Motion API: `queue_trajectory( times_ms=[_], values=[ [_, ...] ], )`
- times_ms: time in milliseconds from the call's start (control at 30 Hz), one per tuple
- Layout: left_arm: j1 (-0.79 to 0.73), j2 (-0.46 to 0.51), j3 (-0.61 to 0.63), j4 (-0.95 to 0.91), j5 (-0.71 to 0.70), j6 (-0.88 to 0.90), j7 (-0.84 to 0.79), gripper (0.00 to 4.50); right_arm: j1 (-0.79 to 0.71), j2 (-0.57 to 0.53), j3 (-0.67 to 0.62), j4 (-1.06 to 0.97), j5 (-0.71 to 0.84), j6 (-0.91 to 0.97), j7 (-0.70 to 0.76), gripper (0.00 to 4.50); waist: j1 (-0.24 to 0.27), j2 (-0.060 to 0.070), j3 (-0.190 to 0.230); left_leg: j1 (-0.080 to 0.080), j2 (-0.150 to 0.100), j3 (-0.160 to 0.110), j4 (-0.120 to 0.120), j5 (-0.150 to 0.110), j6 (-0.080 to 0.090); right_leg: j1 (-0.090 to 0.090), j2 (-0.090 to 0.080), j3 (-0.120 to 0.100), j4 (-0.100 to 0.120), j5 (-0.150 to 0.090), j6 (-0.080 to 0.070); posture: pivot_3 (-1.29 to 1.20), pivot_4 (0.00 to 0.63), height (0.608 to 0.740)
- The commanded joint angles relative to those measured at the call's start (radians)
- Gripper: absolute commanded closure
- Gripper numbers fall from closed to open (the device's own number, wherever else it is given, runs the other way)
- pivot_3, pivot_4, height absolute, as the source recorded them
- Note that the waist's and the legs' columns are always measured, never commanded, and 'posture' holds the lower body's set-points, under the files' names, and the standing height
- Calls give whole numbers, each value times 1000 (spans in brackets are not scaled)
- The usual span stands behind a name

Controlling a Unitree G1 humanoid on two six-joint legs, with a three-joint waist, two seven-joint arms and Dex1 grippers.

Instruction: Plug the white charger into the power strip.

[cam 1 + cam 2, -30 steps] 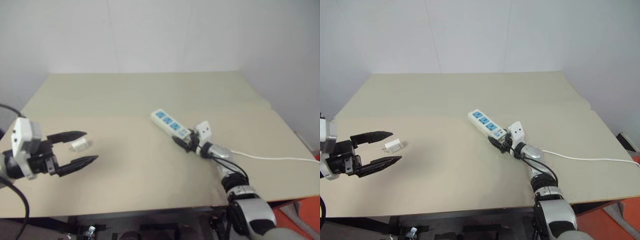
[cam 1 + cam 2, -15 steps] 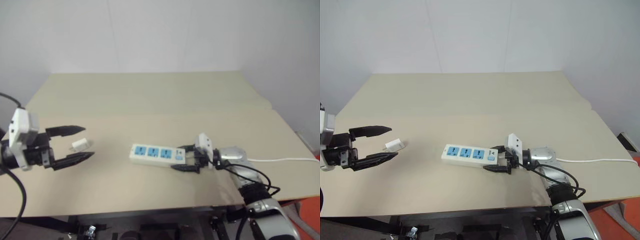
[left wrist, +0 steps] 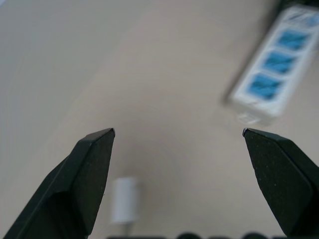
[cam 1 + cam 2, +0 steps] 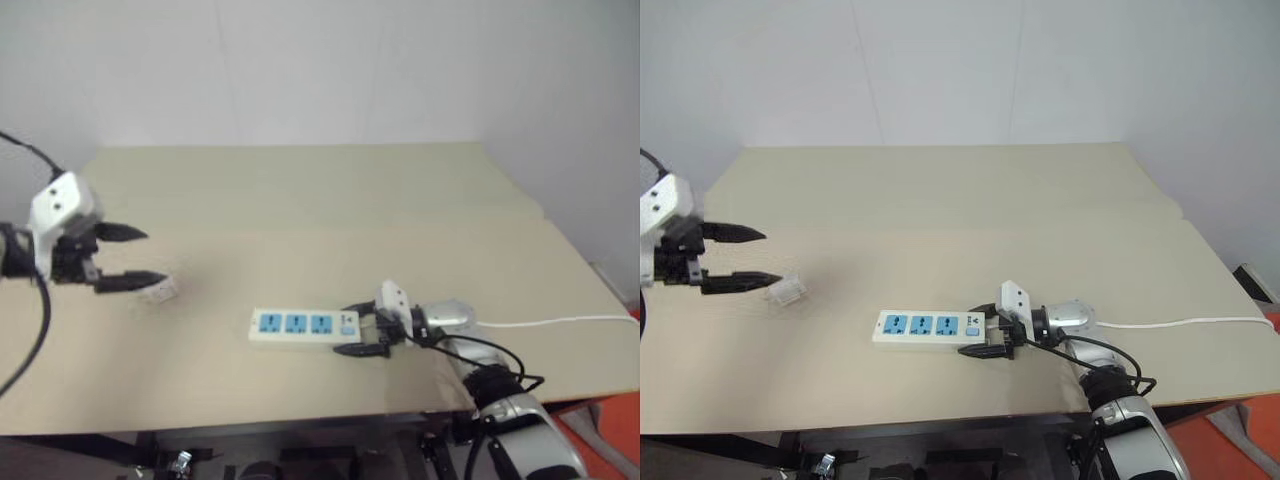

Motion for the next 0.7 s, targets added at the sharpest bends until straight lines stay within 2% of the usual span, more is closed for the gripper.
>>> queue_trajectory(
  times_ms=[33, 133, 367, 500, 700],
  values=[
    [-170, 27, -183, 134, 148, 5, -114, 0, -14, 14, 1, -9, 2, -17, -4, 1079, -1, 0, 0, -1, 0, 2, 0, 0, 0, -1, 0, 0, 0, 0, 0, 0, 150, 740],
    [-341, -4, -377, 252, 324, 0, -224, 0, -1, 16, 1, -22, 5, -5, -8, 1079, 1, 0, 0, -4, 1, 7, 1, 0, 0, -4, 2, 1, 2, 0, 0, 0, 150, 740],
    [-657, -168, -659, 574, 634, -105, -326, 0, 31, 16, -6, -63, 12, 21, -31, 1079, 5, -2, 0, -10, 5, 11, 6, 0, 0, -13, 6, 4, 7, 0, 0, 0, 150, 740],
    [-753, -282, -726, 759, 772, -181, -301, 0, 51, 9, -7, -91, 13, 36, -39, 1079, 4, -2, 0, -12, 9, 13, 6, 0, 0, -14, 8, 5, 9, 0, -1, 0, 150, 740],
    [-813, -388, -752, 944, 884, -272, -253, 0, 59, 0, -22, -131, 24, 66, -69, 1079, 4, -4, 1, -13, 10, 14, 7, 0, 0, -15, 8, 5, 9, 1, -1, 0, 150, 740]
  ],
)
